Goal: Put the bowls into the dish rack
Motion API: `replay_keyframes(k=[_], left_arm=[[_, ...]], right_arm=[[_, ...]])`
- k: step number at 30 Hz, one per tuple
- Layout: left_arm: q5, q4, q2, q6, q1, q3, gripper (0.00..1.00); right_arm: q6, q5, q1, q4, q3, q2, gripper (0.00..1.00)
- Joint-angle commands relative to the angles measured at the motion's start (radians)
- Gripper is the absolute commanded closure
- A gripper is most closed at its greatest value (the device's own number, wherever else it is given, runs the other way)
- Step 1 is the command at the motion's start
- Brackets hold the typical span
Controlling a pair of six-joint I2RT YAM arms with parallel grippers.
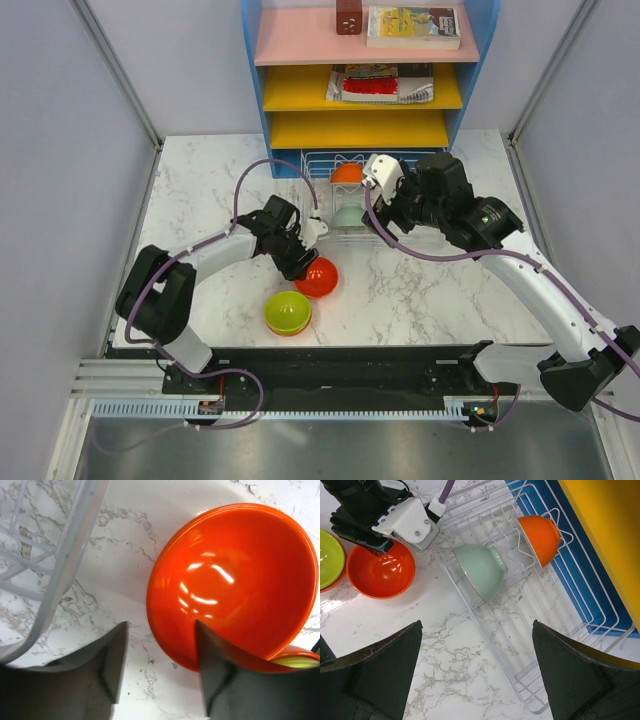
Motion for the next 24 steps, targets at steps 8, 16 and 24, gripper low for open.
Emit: replay_keyframes(k=[8, 16, 24], left_arm=[[-0.034, -0.013, -0.088, 0.01, -0.013, 0.012, 0.98], [-0.033, -0.041, -0.237, -0.001, -0.007, 0.063, 0.98], [0.007, -0.043, -0.394, -0.007, 0.033, 0.143, 0.98]], right_arm=[[0.026, -0.005, -0.017, 0.073, -0.024, -0.019, 0.02], [0.097, 0.039, -0.07, 0.17, 0.011, 0.112, 0.02], [0.121, 0.256, -0.074, 0.246, 0.171, 0.384, 0.02]])
